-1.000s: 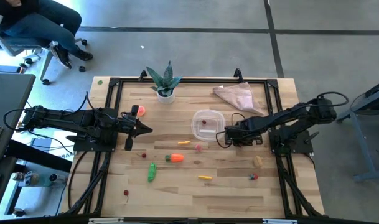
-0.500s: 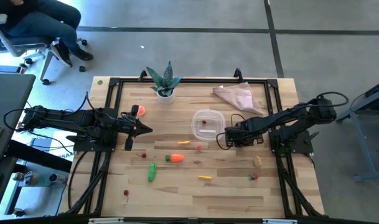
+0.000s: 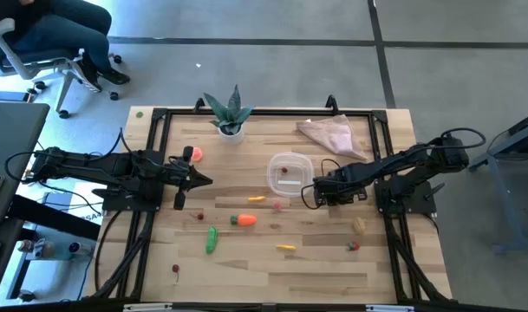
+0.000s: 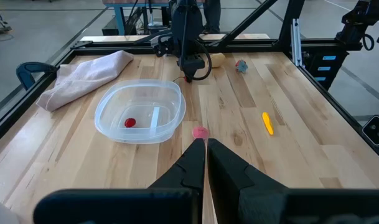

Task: Pick and placing Produce into tupperware
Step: Put the red cherry into the transparent bin

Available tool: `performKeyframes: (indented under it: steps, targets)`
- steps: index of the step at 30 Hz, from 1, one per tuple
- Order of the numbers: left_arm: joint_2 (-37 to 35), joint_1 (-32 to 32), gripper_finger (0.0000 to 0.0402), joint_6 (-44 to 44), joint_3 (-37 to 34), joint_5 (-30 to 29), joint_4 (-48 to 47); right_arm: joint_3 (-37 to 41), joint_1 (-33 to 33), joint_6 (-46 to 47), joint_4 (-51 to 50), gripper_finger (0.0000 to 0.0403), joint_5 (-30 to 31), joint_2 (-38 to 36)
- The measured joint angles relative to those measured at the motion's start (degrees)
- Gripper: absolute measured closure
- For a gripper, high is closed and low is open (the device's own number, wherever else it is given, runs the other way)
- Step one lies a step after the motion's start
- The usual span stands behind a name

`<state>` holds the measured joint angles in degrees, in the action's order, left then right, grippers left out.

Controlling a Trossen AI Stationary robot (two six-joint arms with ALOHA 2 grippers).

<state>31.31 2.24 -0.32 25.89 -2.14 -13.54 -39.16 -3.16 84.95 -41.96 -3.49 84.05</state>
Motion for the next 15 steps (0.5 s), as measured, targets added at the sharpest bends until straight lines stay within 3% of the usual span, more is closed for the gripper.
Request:
performKeyframes:
  steps: [15]
  targets:
    - [0.02,0.00,0.0394,0.00,0.00,0.01,0.00,0.00,0.00,-0.52,0.23,0.0323,0.24,0.00]
